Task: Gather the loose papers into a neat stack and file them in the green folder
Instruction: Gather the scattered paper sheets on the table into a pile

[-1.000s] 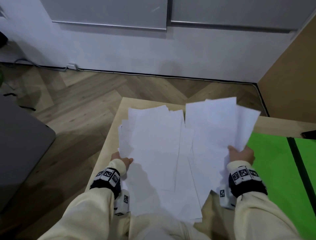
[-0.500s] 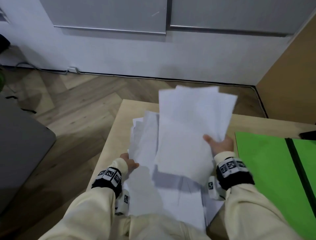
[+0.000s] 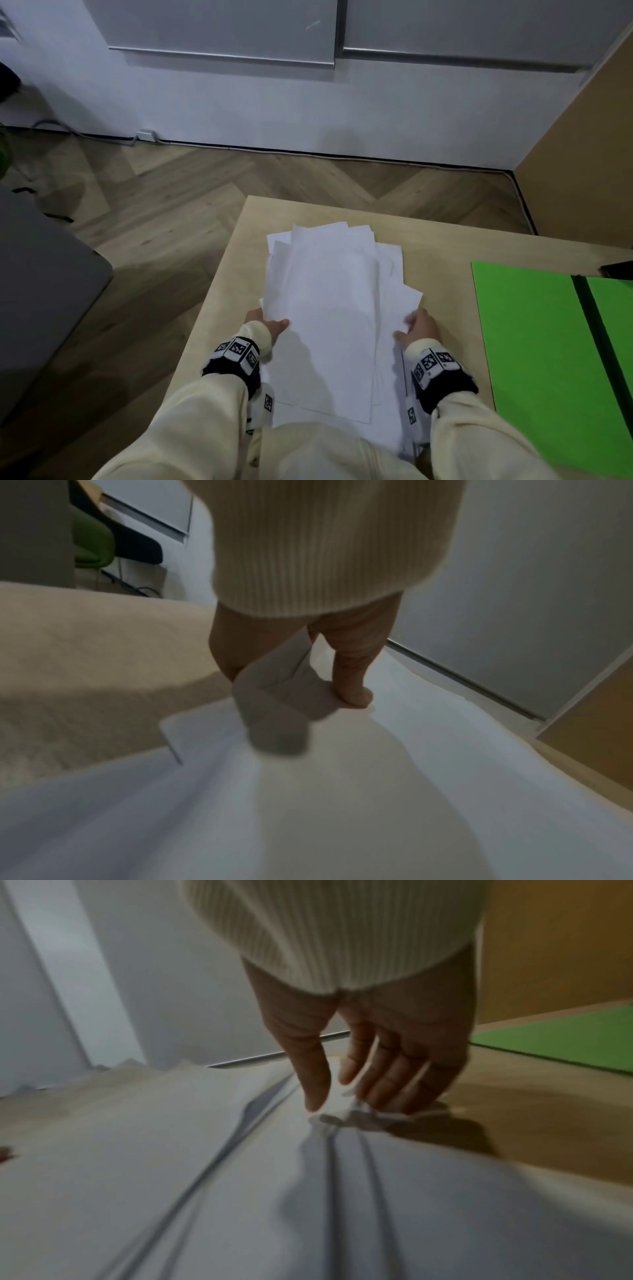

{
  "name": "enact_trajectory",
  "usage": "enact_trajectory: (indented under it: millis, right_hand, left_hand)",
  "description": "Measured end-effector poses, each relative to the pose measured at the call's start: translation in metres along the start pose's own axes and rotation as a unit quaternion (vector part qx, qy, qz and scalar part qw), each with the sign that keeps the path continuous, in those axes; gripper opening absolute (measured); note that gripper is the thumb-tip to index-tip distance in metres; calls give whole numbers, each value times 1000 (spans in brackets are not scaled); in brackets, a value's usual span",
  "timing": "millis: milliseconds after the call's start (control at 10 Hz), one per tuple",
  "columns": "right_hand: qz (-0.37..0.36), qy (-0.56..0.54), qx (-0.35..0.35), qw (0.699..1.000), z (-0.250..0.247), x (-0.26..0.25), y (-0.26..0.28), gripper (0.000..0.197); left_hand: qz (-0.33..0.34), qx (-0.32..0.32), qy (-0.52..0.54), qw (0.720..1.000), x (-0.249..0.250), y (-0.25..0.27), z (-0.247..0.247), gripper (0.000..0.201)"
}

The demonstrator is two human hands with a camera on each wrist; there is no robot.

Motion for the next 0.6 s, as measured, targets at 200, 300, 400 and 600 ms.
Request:
enact_trajectory:
  millis: [200, 300, 400, 600]
  right_hand:
    - [79, 229, -124, 962, -9, 48, 13, 24]
    - [45, 236, -164, 957, -2, 46, 19, 30]
    - [-8, 240, -194, 951, 2, 37, 25, 24]
    - [-43, 16, -19, 999, -36, 21, 20, 14]
  left_hand:
    - [-22, 6, -34, 999, -3, -9, 1, 46]
    - [11, -39, -209, 977, 10, 2, 1, 55]
    - [33, -28, -257, 965, 7, -5, -5, 47]
    - [29, -35, -295, 954, -3, -5, -21, 41]
Point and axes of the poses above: each hand's wrist, its own y-axis away from the middle knuckle, its own z-axis out of the palm, x = y × z, the point moved 7 cm from there along -y, towards the middle knuckle, and after that the axes turned 6 degrees about z, right-handed, at the moved point
